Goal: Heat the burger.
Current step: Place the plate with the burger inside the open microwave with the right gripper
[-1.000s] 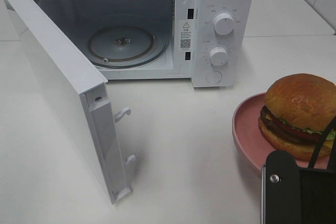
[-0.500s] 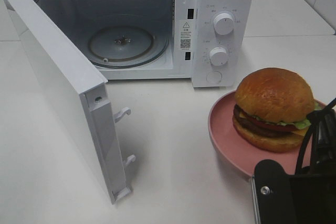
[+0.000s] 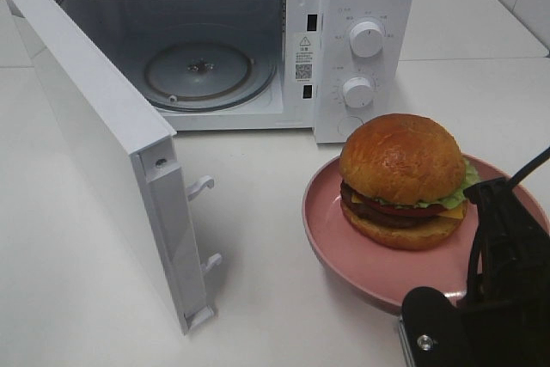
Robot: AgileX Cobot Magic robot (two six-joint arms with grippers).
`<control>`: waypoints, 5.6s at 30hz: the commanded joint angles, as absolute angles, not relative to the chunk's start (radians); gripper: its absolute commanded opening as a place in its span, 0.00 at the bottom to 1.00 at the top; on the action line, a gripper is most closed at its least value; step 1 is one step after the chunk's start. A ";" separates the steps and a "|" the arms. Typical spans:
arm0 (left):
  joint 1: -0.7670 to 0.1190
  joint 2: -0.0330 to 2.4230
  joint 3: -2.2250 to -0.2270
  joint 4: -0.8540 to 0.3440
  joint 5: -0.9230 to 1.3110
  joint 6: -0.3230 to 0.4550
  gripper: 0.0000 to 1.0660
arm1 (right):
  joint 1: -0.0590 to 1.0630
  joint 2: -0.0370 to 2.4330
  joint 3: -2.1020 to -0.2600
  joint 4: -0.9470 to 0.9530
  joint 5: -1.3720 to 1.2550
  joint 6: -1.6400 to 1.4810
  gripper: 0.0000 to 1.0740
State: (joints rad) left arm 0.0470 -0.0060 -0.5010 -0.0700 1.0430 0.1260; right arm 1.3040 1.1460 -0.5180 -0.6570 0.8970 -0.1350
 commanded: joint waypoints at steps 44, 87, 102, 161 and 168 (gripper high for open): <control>0.043 -0.028 -0.498 -0.071 1.041 0.126 0.90 | 0.877 1.142 -0.519 -0.642 0.397 -0.857 0.00; 0.043 -0.028 -0.498 -0.071 1.041 0.126 0.90 | 0.636 1.371 -0.678 0.099 0.210 -1.700 0.00; 0.043 -0.028 -0.498 -0.071 1.041 0.126 0.90 | 0.668 1.498 -0.792 0.009 0.184 -1.653 0.00; 0.043 -0.028 -0.498 -0.071 1.041 0.126 0.90 | 0.712 1.991 -1.344 -0.377 0.230 -1.109 0.01; 0.043 -0.028 -0.498 -0.071 1.041 0.126 0.90 | 0.712 2.045 -1.412 -0.469 0.261 -0.991 0.02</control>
State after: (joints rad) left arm 0.0470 -0.0060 -0.5010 -0.0700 1.0430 0.1260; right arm 0.7120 2.0470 -1.3840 -0.4200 0.2840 -1.0400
